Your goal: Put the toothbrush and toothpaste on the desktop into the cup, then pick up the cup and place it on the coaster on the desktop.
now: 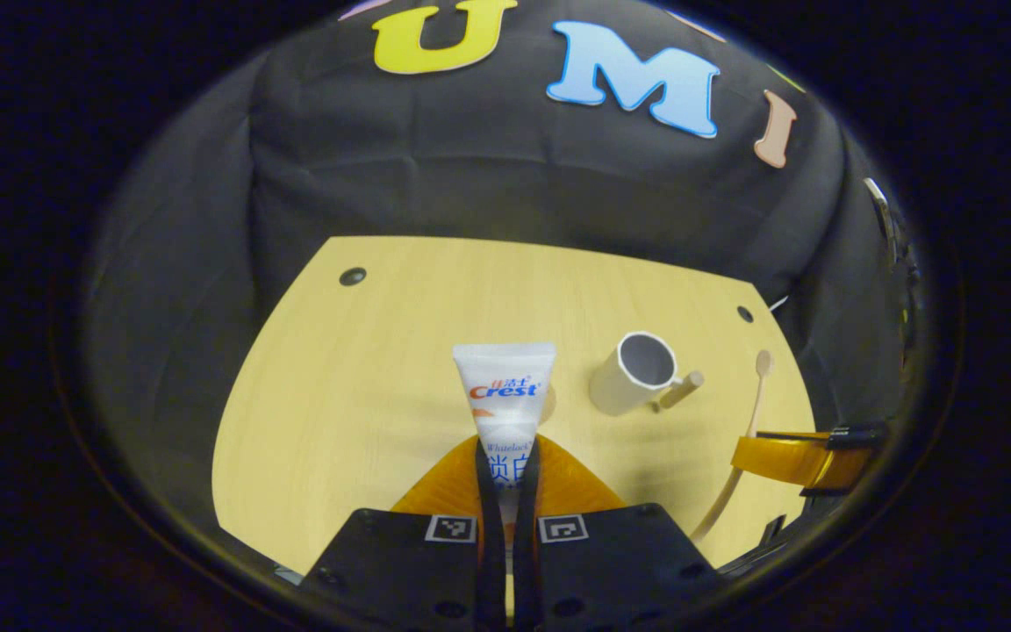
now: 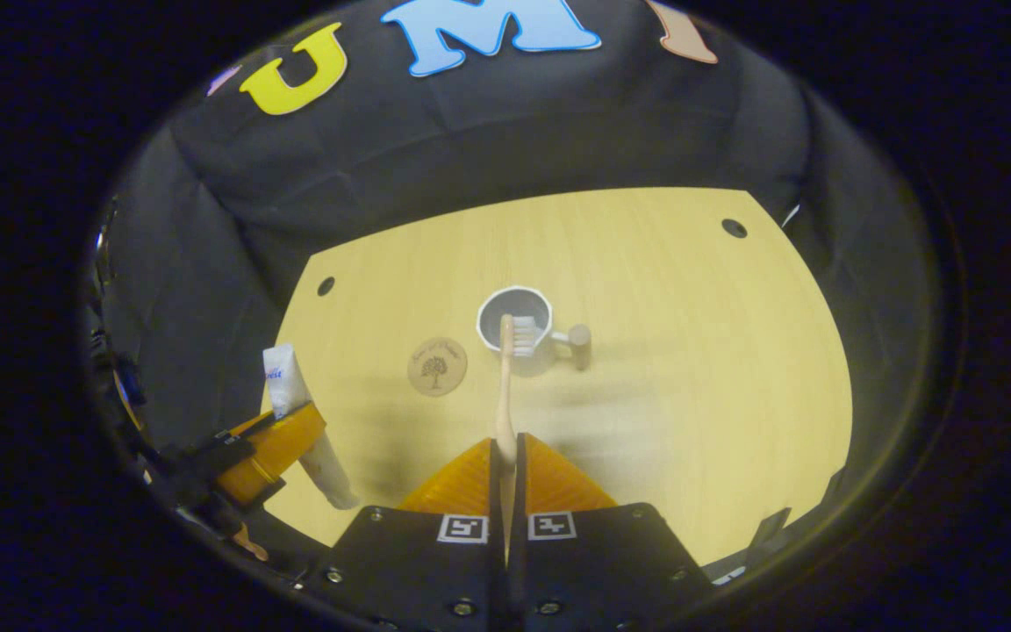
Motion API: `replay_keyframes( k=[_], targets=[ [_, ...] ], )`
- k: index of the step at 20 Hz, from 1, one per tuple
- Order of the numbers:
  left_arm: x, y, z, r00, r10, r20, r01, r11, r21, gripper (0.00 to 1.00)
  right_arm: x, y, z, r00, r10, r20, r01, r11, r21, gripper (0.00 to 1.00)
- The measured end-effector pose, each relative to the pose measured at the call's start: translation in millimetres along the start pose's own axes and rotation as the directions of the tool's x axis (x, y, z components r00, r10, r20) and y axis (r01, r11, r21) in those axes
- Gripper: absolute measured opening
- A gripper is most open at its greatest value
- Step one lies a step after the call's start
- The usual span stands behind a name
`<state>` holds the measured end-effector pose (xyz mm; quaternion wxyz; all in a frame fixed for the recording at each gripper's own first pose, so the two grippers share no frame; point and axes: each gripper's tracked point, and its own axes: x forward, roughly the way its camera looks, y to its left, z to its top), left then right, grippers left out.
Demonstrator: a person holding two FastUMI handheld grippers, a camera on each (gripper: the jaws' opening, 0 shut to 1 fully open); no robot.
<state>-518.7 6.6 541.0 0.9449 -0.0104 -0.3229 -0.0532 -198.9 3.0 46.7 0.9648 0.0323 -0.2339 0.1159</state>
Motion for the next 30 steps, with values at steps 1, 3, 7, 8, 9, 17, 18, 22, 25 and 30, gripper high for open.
replay_keyframes(
  k=[1,3,7,8,9,17,18,22,25,30],
  targets=[
    [-7,-1,12,0.999,-0.007,0.043,0.007,1.0,0.0,0.12,-8,5,6,1.0,0.009,0.024,-0.009,1.0,0.001,0.02],
    [-19,-4,37,0.992,-0.02,0.127,0.019,1.0,0.008,0.12,-20,8,20,0.997,0.014,0.075,-0.014,1.0,-0.011,0.03],
    [-48,-11,85,0.951,-0.036,0.308,0.027,0.999,0.033,0.11,-38,16,51,0.979,0.032,0.2,-0.025,0.999,-0.039,0.02],
    [-55,-13,98,0.934,-0.042,0.355,0.029,0.999,0.042,0.11,-40,16,57,0.972,0.045,0.231,-0.038,0.999,-0.034,0.02],
    [-62,-14,108,0.916,-0.044,0.399,0.026,0.998,0.052,0.11,-43,18,65,0.965,0.049,0.259,-0.043,0.999,-0.032,0.03],
    [-89,-16,143,0.824,-0.066,0.563,0.063,0.998,0.024,0.11,-30,8,110,0.892,0.035,0.45,-0.007,0.998,-0.063,0.02],
    [-92,-14,144,0.82,-0.064,0.569,0.06,0.998,0.026,0.11,-26,8,116,0.885,0.037,0.465,-0.004,0.997,-0.071,0.02],
    [-90,-4,145,0.816,-0.038,0.577,0.031,0.999,0.023,0.11,-2,8,134,0.861,0.052,0.506,0.008,0.993,-0.115,0.02],
    [-87,5,143,0.821,-0.019,0.571,0.017,1.0,0.01,0.11,21,6,145,0.848,0.057,0.527,0.027,0.988,-0.15,0.02],
    [-86,13,141,0.828,0.007,0.56,-0.005,1.0,-0.005,0.11,65,8,154,0.858,0.064,0.509,0.02,0.987,-0.159,0.02]
  ],
)
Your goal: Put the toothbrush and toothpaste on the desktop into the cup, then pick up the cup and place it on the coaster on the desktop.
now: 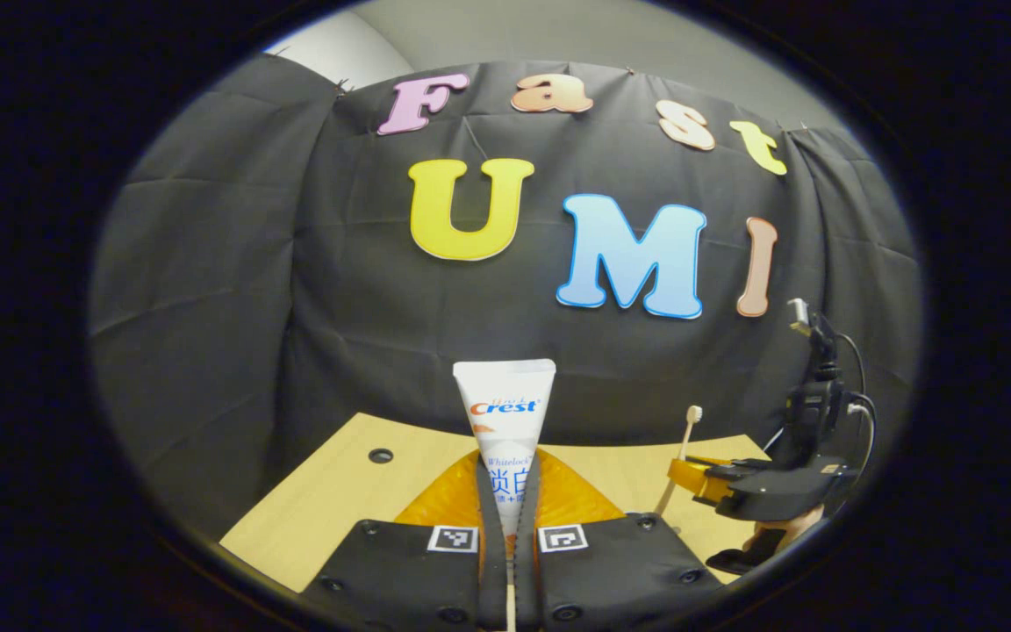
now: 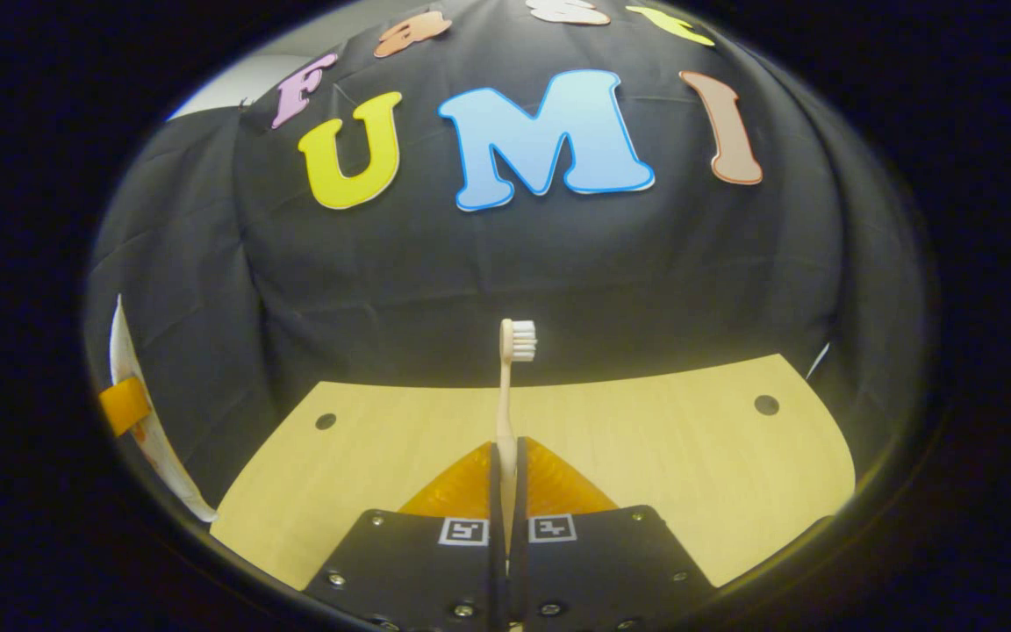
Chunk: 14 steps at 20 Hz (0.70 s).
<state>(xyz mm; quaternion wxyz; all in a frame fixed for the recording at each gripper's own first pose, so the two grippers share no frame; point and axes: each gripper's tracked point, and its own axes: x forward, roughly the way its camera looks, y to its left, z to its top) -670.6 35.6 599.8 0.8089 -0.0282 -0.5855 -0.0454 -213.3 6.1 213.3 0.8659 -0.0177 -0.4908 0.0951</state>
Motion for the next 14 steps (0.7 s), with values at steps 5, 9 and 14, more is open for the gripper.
replay_keyframes(
  k=[5,9,14],
  targets=[
    [-2,5,-5,1.0,0.012,-0.026,-0.012,1.0,0.002,0.11,33,-3,-28,0.998,-0.022,-0.058,0.019,0.999,-0.044,0.02],
    [-6,9,-10,0.998,0.032,-0.048,-0.032,0.999,0.003,0.11,49,-3,-49,0.995,-0.034,-0.089,0.028,0.997,-0.069,0.03],
    [-10,18,-13,0.995,0.071,-0.067,-0.071,0.997,0.008,0.11,54,-4,-75,0.992,-0.045,-0.119,0.034,0.995,-0.098,0.03]
  ],
)
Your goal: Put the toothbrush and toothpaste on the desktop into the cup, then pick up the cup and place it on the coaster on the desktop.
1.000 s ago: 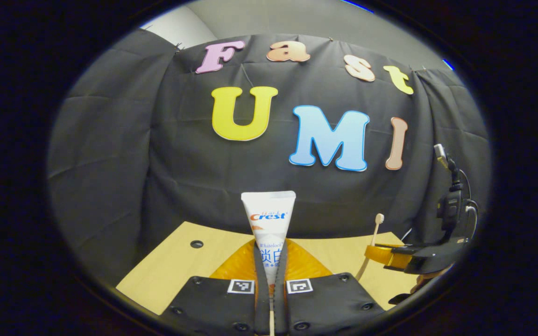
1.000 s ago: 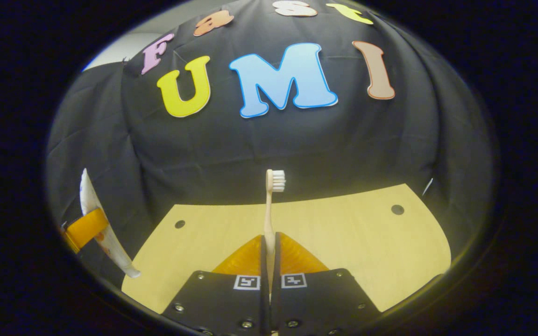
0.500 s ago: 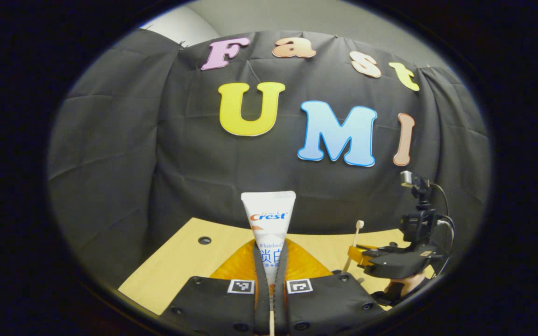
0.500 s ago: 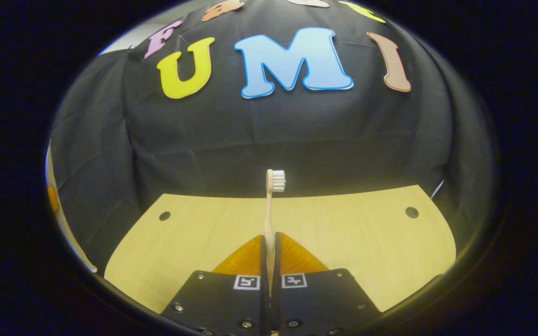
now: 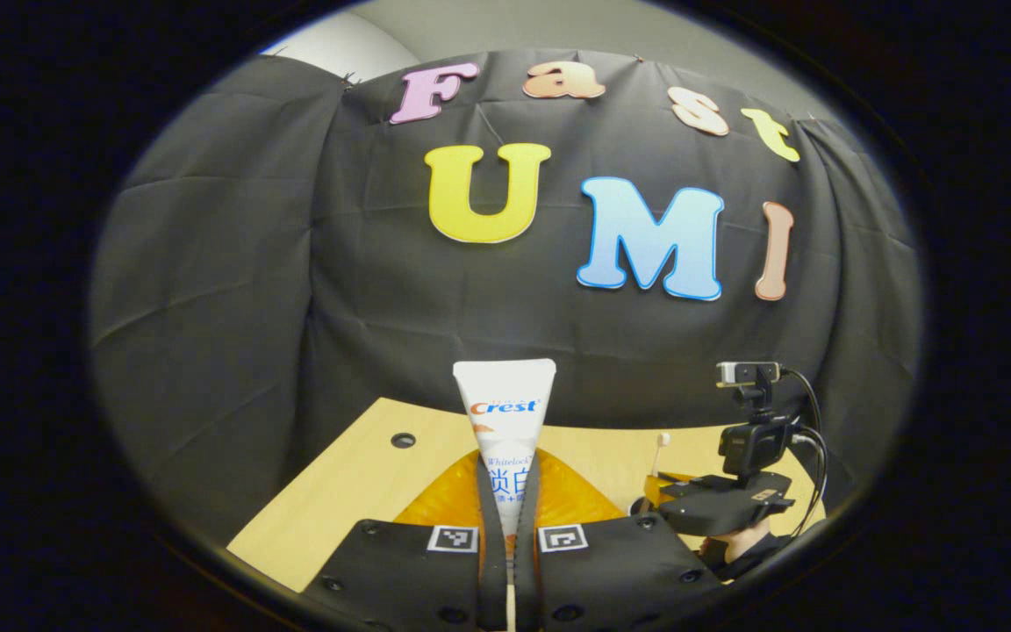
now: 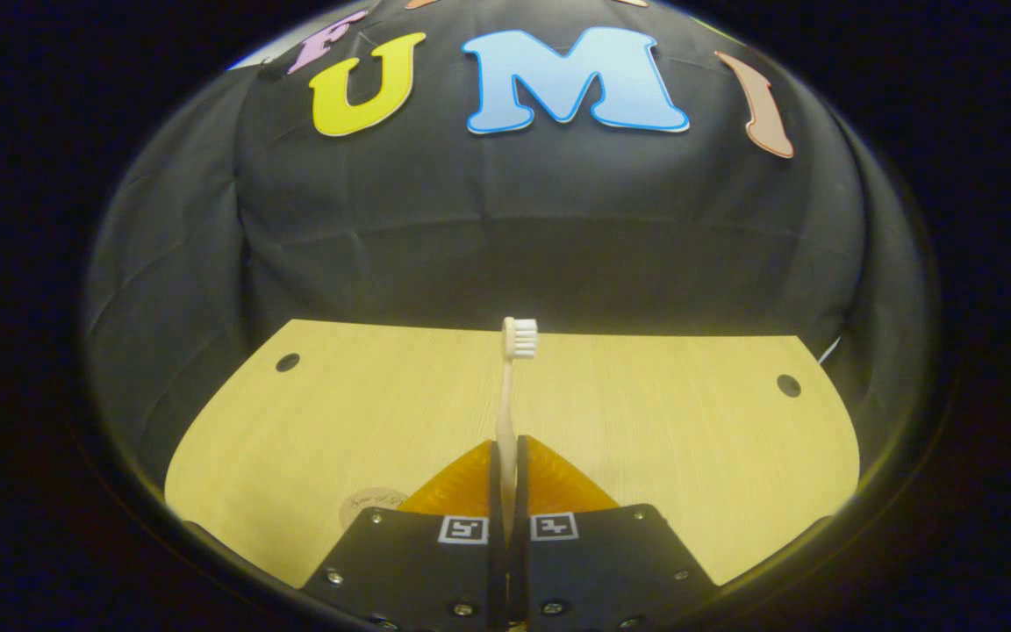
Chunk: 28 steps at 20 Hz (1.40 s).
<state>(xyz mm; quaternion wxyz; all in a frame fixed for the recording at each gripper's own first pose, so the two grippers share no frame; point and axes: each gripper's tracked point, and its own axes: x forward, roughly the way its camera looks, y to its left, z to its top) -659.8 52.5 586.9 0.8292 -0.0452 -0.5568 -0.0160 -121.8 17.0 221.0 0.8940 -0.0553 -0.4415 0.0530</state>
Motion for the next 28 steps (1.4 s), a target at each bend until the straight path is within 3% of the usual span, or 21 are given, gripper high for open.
replay_keyframes(
  k=[8,10,11,20,28],
  targets=[
    [-2,8,-11,1.0,0.015,-0.023,-0.015,1.0,-0.025,0.11,-4,5,-20,0.999,0.024,-0.031,-0.024,1.0,-0.017,0.06],
    [-2,6,-13,1.0,0.008,-0.028,-0.009,0.999,-0.035,0.11,-6,5,-25,0.998,0.026,-0.053,-0.027,0.999,-0.017,0.24],
    [-2,5,-15,1.0,0.006,-0.03,-0.007,0.999,-0.036,0.13,-5,4,-25,0.998,0.018,-0.054,-0.019,1.0,-0.023,0.26],
    [0,-5,-29,0.999,-0.027,-0.047,0.026,0.999,-0.02,0.12,-34,0,-5,1.0,0.02,0.013,-0.02,1.0,-0.02,0.25],
    [25,-48,-41,0.991,-0.128,-0.048,0.128,0.992,-0.007,0.11,-79,-24,19,0.995,-0.006,0.102,0.003,1.0,0.026,0.25]
  ],
)
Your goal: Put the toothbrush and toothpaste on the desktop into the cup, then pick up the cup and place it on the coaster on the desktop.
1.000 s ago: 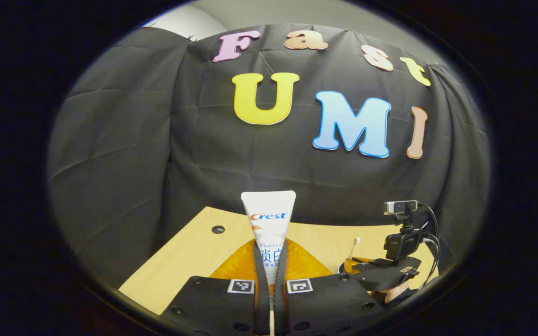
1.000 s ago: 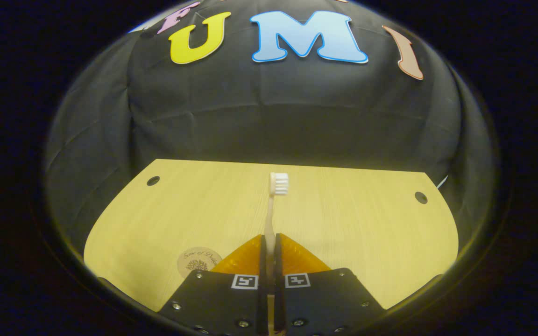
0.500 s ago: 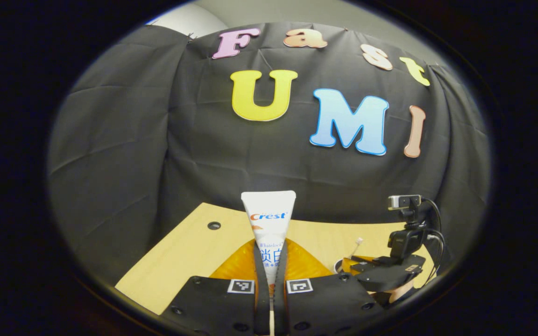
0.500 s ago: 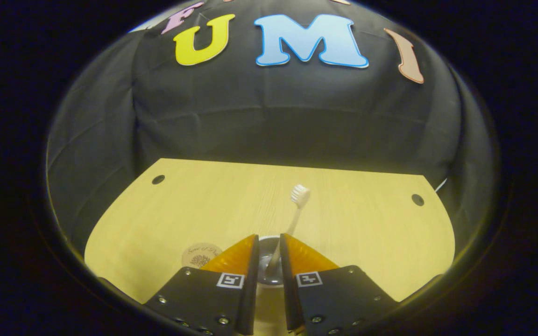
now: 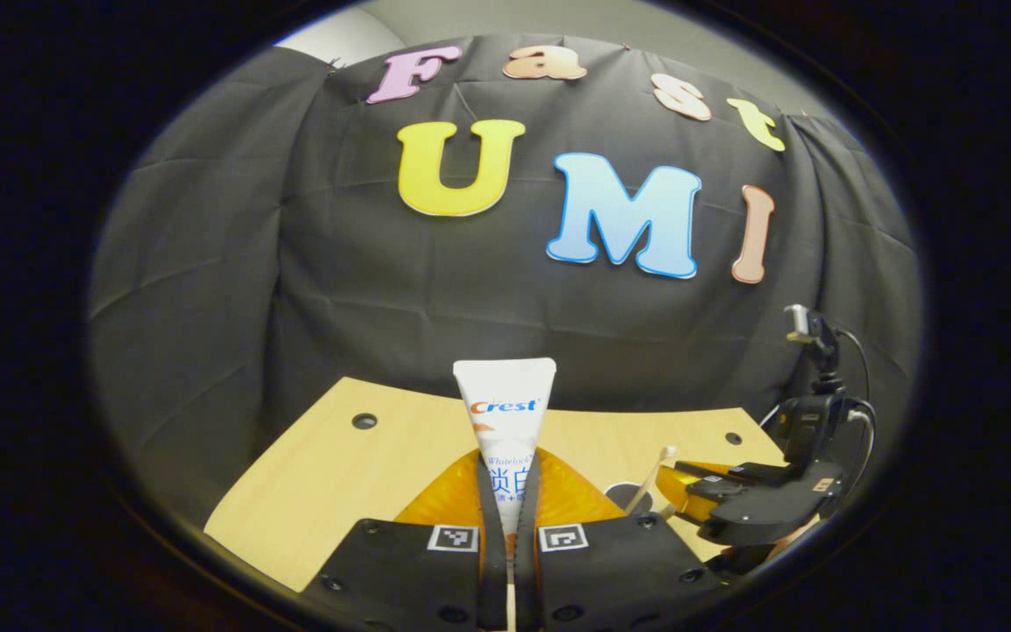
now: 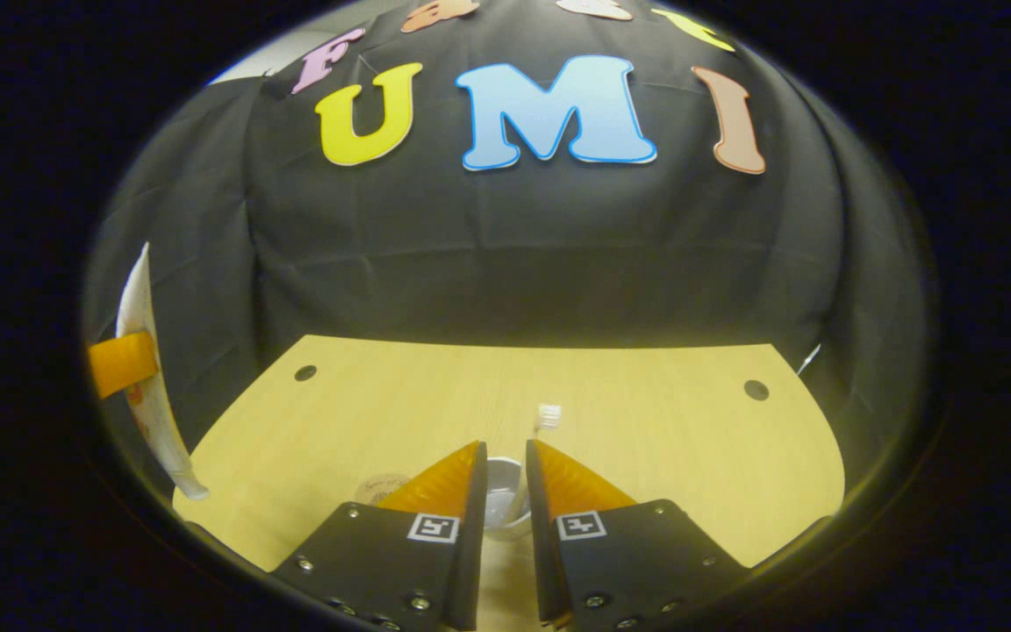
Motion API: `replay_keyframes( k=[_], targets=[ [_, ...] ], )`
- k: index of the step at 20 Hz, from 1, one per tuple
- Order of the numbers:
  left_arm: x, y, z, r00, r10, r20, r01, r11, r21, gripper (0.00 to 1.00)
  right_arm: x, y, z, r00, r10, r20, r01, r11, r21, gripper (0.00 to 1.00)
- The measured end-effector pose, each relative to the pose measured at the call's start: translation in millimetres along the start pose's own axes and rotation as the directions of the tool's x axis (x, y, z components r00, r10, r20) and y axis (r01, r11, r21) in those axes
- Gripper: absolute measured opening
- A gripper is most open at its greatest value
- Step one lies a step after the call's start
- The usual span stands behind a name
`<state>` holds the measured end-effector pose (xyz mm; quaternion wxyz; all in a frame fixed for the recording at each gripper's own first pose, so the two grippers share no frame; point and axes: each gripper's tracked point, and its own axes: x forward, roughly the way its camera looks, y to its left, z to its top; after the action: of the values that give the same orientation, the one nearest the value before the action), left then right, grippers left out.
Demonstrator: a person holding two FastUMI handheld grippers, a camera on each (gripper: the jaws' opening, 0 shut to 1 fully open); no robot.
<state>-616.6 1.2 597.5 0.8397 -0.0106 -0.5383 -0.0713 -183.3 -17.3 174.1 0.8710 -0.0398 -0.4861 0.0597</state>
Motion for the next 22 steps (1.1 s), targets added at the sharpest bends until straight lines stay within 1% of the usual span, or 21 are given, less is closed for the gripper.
replay_keyframes(
  k=[6,10,14,18,19,22],
  targets=[
    [33,-46,-5,0.996,-0.092,0.008,0.091,0.995,0.036,0.1,-36,-38,14,0.997,-0.063,0.048,0.061,0.997,0.049,0.25],
    [59,-75,-16,0.99,-0.144,-0.001,0.144,0.989,0.018,0.11,-55,-72,16,0.992,-0.114,0.055,0.11,0.992,0.065,0.25],
    [86,-95,-29,0.987,-0.162,-0.011,0.162,0.987,0.0,0.1,-74,-105,9,0.986,-0.159,0.042,0.154,0.983,0.099,0.26],
    [117,-117,-44,0.984,-0.179,-0.015,0.179,0.984,0.01,0.11,-87,-138,-6,0.981,-0.193,0.008,0.19,0.973,0.133,0.27],
    [124,-121,-48,0.984,-0.179,-0.017,0.179,0.984,0.013,0.11,-91,-147,-9,0.979,-0.206,0.002,0.204,0.969,0.138,0.25],
    [142,-131,-63,0.985,-0.17,-0.032,0.171,0.985,0.028,0.11,-100,-171,-14,0.971,-0.237,-0.008,0.236,0.959,0.158,0.26]
  ],
)
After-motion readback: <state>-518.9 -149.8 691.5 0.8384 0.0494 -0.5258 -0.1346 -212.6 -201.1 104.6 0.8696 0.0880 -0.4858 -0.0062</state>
